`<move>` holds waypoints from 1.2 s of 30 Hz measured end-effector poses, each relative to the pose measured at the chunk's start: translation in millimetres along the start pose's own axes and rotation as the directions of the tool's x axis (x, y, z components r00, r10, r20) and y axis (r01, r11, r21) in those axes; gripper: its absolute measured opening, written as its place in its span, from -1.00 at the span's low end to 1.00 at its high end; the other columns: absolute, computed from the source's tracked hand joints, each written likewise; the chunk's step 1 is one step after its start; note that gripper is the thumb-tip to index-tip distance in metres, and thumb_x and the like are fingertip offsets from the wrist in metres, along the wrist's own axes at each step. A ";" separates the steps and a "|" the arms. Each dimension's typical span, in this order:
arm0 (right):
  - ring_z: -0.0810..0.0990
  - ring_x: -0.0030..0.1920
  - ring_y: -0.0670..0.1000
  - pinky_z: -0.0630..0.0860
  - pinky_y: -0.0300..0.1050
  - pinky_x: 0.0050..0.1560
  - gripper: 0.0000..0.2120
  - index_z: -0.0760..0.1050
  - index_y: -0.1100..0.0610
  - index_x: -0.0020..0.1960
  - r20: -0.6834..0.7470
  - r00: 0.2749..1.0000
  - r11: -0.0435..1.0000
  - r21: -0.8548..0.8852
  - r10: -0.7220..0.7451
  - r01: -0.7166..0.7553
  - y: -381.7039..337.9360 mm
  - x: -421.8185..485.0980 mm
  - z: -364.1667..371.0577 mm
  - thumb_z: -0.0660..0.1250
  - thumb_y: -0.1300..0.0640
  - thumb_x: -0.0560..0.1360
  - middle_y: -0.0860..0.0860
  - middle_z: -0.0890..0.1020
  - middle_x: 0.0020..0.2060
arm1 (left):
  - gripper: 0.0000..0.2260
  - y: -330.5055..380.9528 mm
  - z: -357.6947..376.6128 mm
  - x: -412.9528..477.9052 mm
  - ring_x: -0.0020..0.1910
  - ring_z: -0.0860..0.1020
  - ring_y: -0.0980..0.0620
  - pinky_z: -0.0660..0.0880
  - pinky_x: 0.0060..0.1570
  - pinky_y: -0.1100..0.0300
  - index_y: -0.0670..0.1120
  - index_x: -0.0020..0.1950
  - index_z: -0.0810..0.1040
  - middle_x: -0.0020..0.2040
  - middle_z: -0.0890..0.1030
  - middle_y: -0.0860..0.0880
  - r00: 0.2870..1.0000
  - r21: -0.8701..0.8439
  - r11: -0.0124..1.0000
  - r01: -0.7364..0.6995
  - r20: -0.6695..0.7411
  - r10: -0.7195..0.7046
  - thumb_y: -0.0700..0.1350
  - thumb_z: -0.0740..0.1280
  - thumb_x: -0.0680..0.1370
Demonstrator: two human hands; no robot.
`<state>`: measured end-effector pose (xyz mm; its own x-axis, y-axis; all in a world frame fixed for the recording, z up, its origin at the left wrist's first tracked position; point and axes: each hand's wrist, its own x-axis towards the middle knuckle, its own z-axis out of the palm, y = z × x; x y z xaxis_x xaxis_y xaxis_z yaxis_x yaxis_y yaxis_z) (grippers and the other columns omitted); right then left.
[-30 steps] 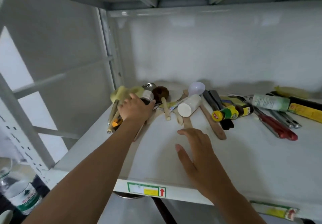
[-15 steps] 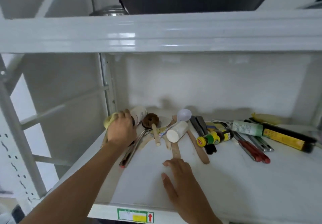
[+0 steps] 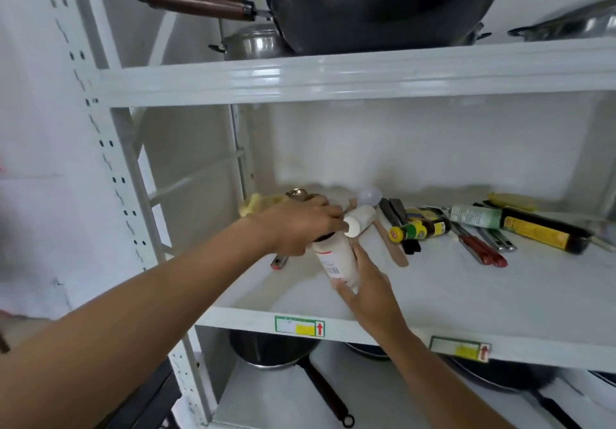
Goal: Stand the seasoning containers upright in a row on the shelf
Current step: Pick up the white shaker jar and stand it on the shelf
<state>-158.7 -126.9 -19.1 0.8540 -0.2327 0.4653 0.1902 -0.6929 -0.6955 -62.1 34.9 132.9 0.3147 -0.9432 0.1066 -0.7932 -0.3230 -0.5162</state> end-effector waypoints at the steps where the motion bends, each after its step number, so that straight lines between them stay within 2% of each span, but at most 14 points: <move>1: 0.58 0.33 0.03 0.56 0.11 0.30 -0.27 0.21 -0.11 0.59 0.005 1.000 1.000 -0.004 0.028 -0.028 -0.9 -1.9 -0.2 0.44 -0.12 0.51 -0.04 0.58 0.37 | -0.42 4.9 -4.2 -0.6 0.19 0.44 -0.08 0.56 -0.08 -0.05 0.09 0.40 0.44 0.25 0.48 0.06 1.000 -0.007 1.000 -0.009 -0.008 0.008 -0.28 0.42 0.44; 5: 0.61 0.30 0.10 0.56 0.17 0.30 -0.28 0.30 0.02 0.53 0.070 0.989 0.991 -0.053 0.129 -0.126 -2.9 0.7 -4.4 0.53 -0.06 0.47 0.01 0.61 0.35 | -0.36 13.3 -8.5 0.9 0.32 0.43 -0.08 0.42 -0.07 0.08 0.10 0.47 0.42 0.36 0.43 0.03 0.999 -0.130 0.991 0.030 -0.017 -0.033 -0.33 0.40 0.45; 8: 0.60 0.35 0.11 0.56 0.21 0.33 -0.30 0.29 0.04 0.52 0.128 0.978 0.986 -0.049 0.166 -0.161 3.9 4.5 -6.7 0.54 -0.03 0.49 0.02 0.59 0.39 | -0.28 13.4 15.2 7.1 0.34 0.44 -0.09 0.50 0.16 -0.04 0.06 0.55 0.30 0.37 0.44 0.00 0.984 -0.333 0.931 0.151 -0.040 -0.174 -0.32 0.45 0.45; 10: 0.59 0.36 0.12 0.56 0.19 0.33 -0.30 0.29 0.04 0.51 0.157 0.968 0.980 -0.034 0.197 -0.194 10.0 6.3 -6.9 0.54 -0.03 0.49 0.04 0.58 0.41 | -0.20 20.7 37.3 7.9 0.34 0.46 -0.06 0.47 0.30 -0.03 0.03 0.60 0.16 0.38 0.46 -0.04 0.944 -0.579 0.778 0.245 -0.041 -0.328 -0.30 0.47 0.47; 12: 0.58 0.38 0.12 0.56 0.17 0.34 -0.28 0.28 0.04 0.51 0.178 0.960 0.977 -0.030 0.215 -0.213 12.3 9.5 -5.9 0.55 -0.05 0.48 0.04 0.57 0.42 | -0.21 33.1 60.0 7.8 0.22 0.55 -0.01 0.53 0.25 0.03 0.00 0.62 0.12 0.33 0.52 -0.05 0.861 -0.761 0.579 0.293 -0.052 -0.505 -0.28 0.45 0.50; 14: 0.57 0.38 0.11 0.55 0.17 0.35 -0.26 0.28 0.03 0.51 0.187 0.960 0.978 -0.020 0.209 -0.209 11.5 14.9 -5.1 0.57 -0.07 0.46 0.02 0.56 0.42 | -0.34 52.9 81.4 10.7 0.02 0.62 0.04 0.62 0.03 0.07 0.01 0.55 0.25 0.16 0.61 0.00 0.706 -0.848 0.410 0.336 -0.060 -0.705 -0.30 0.39 0.51; 16: 0.59 0.34 0.10 0.56 0.19 0.32 -0.20 0.29 0.02 0.50 0.177 0.965 0.981 -0.014 0.192 -0.193 9.3 20.2 -2.6 0.60 -0.13 0.41 0.01 0.59 0.38 | -0.51 72.6 100.6 12.5 -0.03 0.64 0.05 0.58 -0.11 0.24 -0.05 0.41 0.47 0.03 0.64 0.05 0.581 -0.919 0.230 0.321 -0.001 -0.814 -0.35 0.35 0.50; 18: 0.61 0.29 0.09 0.58 0.19 0.28 -0.14 0.30 0.00 0.49 0.161 0.971 0.984 -0.004 0.179 -0.181 12.8 25.0 1.4 0.62 -0.20 0.34 0.02 0.60 0.34 | -0.61 87.5 117.2 12.8 -0.02 0.67 0.11 0.52 -0.14 0.39 -0.08 0.23 0.61 -0.01 0.69 0.09 0.577 -0.965 0.061 0.255 0.102 -0.810 -0.36 0.38 0.45; 21: 0.60 0.28 0.06 0.57 0.12 0.30 -0.12 0.33 0.03 0.50 0.143 0.977 0.986 0.014 0.161 -0.165 22.6 25.9 5.2 0.65 -0.16 0.32 0.02 0.59 0.32 | -0.59 93.7 130.2 10.8 0.02 0.67 0.21 0.54 -0.08 0.41 -0.07 0.23 0.63 0.06 0.72 0.08 0.672 -0.983 -0.062 0.172 0.164 -0.722 -0.40 0.40 0.44; 25: 0.54 0.11 -0.08 0.49 -0.20 0.08 -0.29 0.49 0.11 0.39 0.113 0.988 0.994 0.003 0.106 -0.107 33.9 26.6 4.6 0.67 -0.05 0.33 -0.12 0.56 0.11 | -0.49 87.8 135.8 9.7 0.16 0.67 0.12 0.59 0.11 0.25 -0.12 0.36 0.56 0.19 0.70 -0.01 0.738 -0.988 -0.122 0.092 0.150 -0.658 -0.49 0.34 0.47; 28: 0.57 0.05 -0.15 0.45 -0.38 -0.05 -0.34 0.56 0.12 0.37 0.124 0.989 0.997 0.013 0.080 -0.082 37.5 26.6 3.2 0.67 -0.01 0.35 -0.10 0.65 0.13 | -0.47 88.7 138.6 10.2 0.18 0.67 0.08 0.60 0.16 0.17 -0.14 0.35 0.58 0.20 0.70 -0.04 0.744 -0.989 -0.115 0.093 0.146 -0.652 -0.54 0.30 0.46; 31: 0.57 0.02 -0.19 0.48 -0.34 -0.01 -0.40 0.55 0.11 0.39 0.141 0.987 0.997 0.030 0.071 -0.076 36.2 24.8 2.8 0.63 0.03 0.41 -0.07 0.66 0.14 | -0.48 90.6 135.1 7.6 0.14 0.66 0.17 0.58 0.10 0.29 -0.14 0.32 0.60 0.15 0.70 -0.02 0.725 -0.989 -0.091 0.114 0.145 -0.673 -0.55 0.23 0.47; 33: 0.58 0.13 -0.09 0.45 -0.25 0.03 -0.41 0.53 0.10 0.45 0.163 0.984 0.997 0.019 0.067 -0.071 36.3 24.9 2.8 0.58 0.04 0.47 0.01 0.67 0.25 | -0.51 92.8 132.1 6.7 0.05 0.64 0.32 0.54 0.01 0.42 -0.09 0.26 0.63 0.09 0.70 0.06 0.692 -0.987 -0.040 0.153 0.136 -0.709 -0.52 0.22 0.48; 36: 0.59 0.28 0.03 0.50 -0.07 0.21 -0.44 0.49 0.03 0.48 0.193 0.978 0.997 -0.010 0.083 -0.083 31.3 21.9 3.5 0.51 -0.01 0.52 0.05 0.63 0.33 | -0.54 94.2 131.4 7.5 -0.03 0.64 0.35 0.51 -0.06 0.44 -0.04 0.18 0.65 0.04 0.70 0.07 0.653 -0.985 -0.012 0.172 0.123 -0.747 -0.48 0.22 0.49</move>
<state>-132.3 -151.3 -32.5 0.9442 -0.1532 0.2914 0.1139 -0.6784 -0.7258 -65.9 7.6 -26.5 0.8621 -0.3655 0.3509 -0.4502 -0.2350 0.8614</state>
